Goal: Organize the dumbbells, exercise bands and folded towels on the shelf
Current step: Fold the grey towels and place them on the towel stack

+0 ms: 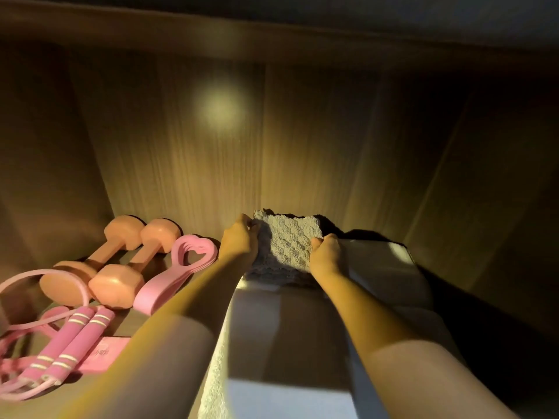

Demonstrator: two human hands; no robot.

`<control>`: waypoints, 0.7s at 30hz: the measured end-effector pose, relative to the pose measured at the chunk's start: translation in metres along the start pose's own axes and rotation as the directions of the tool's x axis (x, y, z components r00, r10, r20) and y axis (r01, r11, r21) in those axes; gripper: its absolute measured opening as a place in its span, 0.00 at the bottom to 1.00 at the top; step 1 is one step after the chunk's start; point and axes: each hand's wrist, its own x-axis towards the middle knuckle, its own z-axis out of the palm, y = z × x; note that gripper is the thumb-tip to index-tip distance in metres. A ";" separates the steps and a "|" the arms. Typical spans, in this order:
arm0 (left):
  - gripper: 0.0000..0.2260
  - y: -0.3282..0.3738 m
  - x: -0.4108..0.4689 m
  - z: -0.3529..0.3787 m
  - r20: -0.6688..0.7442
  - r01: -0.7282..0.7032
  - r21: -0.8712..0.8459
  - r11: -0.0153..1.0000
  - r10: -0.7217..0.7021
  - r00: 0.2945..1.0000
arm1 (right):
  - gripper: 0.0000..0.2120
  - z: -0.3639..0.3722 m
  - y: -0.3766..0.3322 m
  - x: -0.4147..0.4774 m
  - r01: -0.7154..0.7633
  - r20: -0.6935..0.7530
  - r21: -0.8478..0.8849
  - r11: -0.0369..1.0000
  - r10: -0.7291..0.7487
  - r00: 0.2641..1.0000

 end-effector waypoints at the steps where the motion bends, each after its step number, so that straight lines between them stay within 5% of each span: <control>1: 0.13 0.001 0.001 0.000 -0.005 -0.010 0.005 1.000 0.010 1.000 | 0.10 -0.001 -0.001 0.000 0.002 -0.001 0.015 1.000 -0.002 1.000; 7: 0.13 0.003 -0.002 -0.003 -0.046 -0.025 0.042 0.999 0.027 0.999 | 0.11 -0.001 0.002 -0.002 -0.015 -0.015 0.011 1.000 0.015 1.000; 10: 0.13 -0.003 -0.005 0.002 -0.030 0.008 0.119 0.993 -0.004 1.000 | 0.11 0.003 0.003 -0.004 0.024 -0.028 -0.126 0.992 -0.028 0.999; 15: 0.18 0.009 -0.010 -0.008 -0.135 0.018 0.115 0.993 -0.002 0.991 | 0.18 -0.011 -0.006 -0.006 0.247 -0.135 -0.334 0.910 -0.305 0.943; 18: 0.24 0.013 -0.028 -0.012 -0.030 -0.343 0.224 0.912 0.359 0.933 | 0.23 -0.016 -0.006 -0.005 0.471 0.097 -0.402 0.785 -0.475 0.875; 21: 0.25 0.005 -0.040 0.004 0.214 -0.457 0.432 0.777 0.404 0.889 | 0.26 -0.004 0.006 -0.006 0.567 0.366 -0.540 0.622 -0.434 0.823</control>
